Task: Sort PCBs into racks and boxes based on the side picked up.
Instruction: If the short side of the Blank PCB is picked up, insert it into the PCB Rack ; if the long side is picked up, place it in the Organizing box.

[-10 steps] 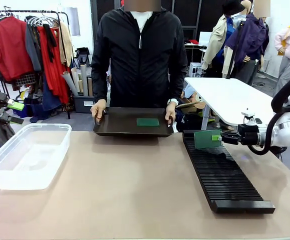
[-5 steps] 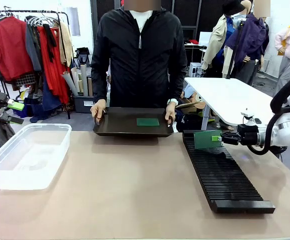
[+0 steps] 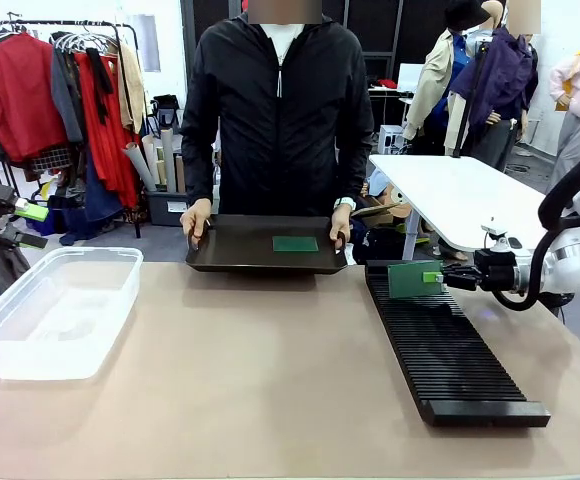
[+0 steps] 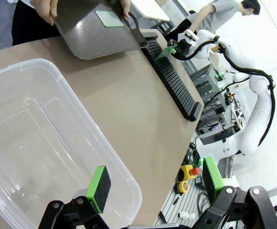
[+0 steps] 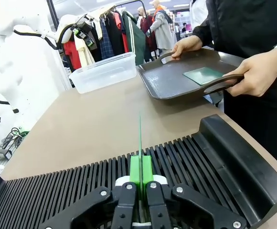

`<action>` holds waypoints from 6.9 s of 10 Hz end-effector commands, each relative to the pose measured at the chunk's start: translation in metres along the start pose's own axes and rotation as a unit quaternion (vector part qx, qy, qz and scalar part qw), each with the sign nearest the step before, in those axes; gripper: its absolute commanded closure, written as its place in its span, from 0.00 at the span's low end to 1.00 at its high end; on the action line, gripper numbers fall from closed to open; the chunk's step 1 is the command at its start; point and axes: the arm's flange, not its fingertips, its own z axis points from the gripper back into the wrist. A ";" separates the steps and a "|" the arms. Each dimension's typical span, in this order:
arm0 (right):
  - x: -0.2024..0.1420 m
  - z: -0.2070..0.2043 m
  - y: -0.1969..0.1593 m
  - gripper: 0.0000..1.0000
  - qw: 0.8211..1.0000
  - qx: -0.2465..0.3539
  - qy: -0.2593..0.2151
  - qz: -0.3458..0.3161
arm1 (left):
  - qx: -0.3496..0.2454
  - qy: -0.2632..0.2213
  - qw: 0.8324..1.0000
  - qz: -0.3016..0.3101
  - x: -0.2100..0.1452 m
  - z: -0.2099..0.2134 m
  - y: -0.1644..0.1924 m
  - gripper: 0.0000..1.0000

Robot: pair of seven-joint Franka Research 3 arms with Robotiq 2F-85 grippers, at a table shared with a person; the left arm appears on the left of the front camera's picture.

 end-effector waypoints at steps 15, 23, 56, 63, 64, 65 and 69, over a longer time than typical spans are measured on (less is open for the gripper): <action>-0.011 0.001 -0.003 1.00 0.998 0.068 -0.003 0.000 | 0.002 -0.001 1.000 0.001 0.000 0.000 -0.003 0.00; -0.010 0.003 -0.001 1.00 0.998 0.066 -0.019 0.013 | 0.002 -0.001 1.000 0.001 0.000 0.000 -0.003 0.00; -0.017 -0.006 -0.012 1.00 0.999 0.035 -0.015 0.017 | 0.002 -0.001 1.000 0.001 0.000 0.000 -0.003 0.00; -0.022 -0.003 -0.007 1.00 0.999 0.036 -0.010 0.019 | 0.002 -0.001 1.000 0.001 0.000 0.000 -0.003 0.00; -0.022 -0.003 -0.006 1.00 0.999 0.038 -0.011 0.020 | 0.002 -0.001 1.000 0.001 0.000 0.000 -0.003 0.00; -0.023 -0.002 -0.005 1.00 0.999 0.037 -0.010 0.021 | 0.002 -0.001 1.000 0.001 0.000 0.000 -0.003 0.00; -0.026 -0.002 -0.003 1.00 0.999 0.038 -0.013 0.024 | 0.002 -0.001 1.000 0.001 0.000 0.000 -0.003 0.00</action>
